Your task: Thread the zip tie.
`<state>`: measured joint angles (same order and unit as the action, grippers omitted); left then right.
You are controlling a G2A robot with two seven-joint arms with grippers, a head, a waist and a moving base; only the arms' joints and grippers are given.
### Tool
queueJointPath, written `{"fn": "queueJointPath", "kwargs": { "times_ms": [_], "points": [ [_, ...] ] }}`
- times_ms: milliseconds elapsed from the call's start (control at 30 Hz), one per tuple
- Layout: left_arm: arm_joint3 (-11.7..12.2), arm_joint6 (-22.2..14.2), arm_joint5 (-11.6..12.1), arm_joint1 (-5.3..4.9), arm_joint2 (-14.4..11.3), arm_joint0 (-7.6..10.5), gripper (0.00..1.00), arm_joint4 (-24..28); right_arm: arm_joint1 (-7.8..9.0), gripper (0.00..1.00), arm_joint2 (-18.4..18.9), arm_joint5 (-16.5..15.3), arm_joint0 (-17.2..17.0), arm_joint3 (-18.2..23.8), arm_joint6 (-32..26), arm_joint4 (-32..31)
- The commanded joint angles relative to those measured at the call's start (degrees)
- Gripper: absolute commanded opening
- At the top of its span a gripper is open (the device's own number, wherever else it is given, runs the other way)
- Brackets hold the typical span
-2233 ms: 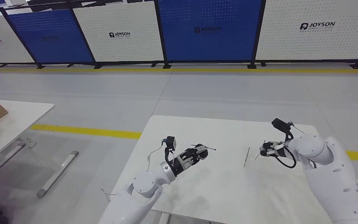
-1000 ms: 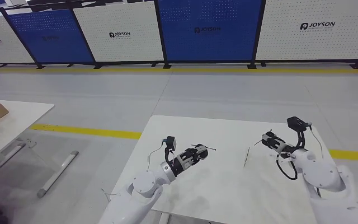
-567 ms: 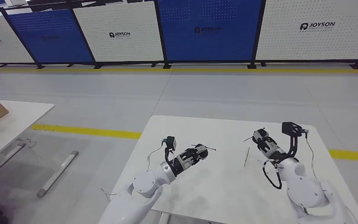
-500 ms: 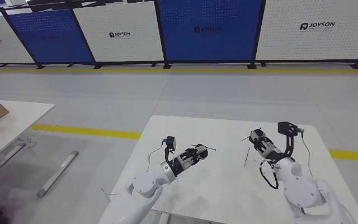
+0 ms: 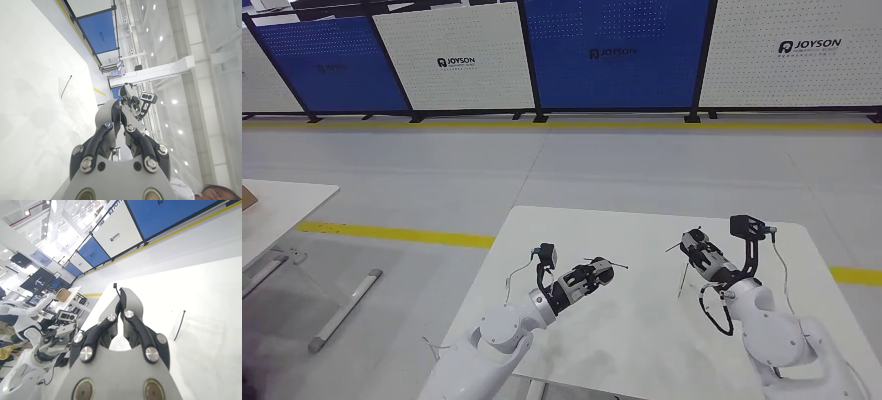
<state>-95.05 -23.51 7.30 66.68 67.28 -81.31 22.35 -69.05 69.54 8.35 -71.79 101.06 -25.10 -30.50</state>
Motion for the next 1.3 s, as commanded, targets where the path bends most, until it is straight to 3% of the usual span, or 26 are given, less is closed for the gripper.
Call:
{"fn": "queueJointPath", "kwargs": {
  "times_ms": [0,300,600,733,1133,1267],
  "points": [
    [0.0,0.0,0.0,0.00,0.0,0.00,0.00,0.0,0.00,0.00,0.0,0.0,0.0,0.0,0.0,0.0],
    [0.0,0.0,0.0,0.00,0.0,0.00,0.00,0.0,0.00,0.00,0.0,0.0,0.0,0.0,0.0,0.0],
    [0.0,0.0,0.0,0.00,0.0,0.00,0.00,0.0,-0.13,0.00,0.4,-2.1,-4.9,3.4,5.6,0.2],
    [0.0,0.0,0.0,0.00,0.0,0.00,0.00,0.0,-0.40,0.00,-1.3,-1.6,-6.6,5.1,9.0,-2.7],
    [0.0,0.0,0.0,0.00,0.0,0.00,0.00,0.0,-0.39,0.00,-1.4,-2.0,-6.7,5.0,9.1,-3.1],
    [0.0,0.0,0.0,0.00,0.0,0.00,0.00,0.0,-0.55,0.00,-3.1,-2.8,-8.0,6.4,9.7,-4.7]
  ]
}}
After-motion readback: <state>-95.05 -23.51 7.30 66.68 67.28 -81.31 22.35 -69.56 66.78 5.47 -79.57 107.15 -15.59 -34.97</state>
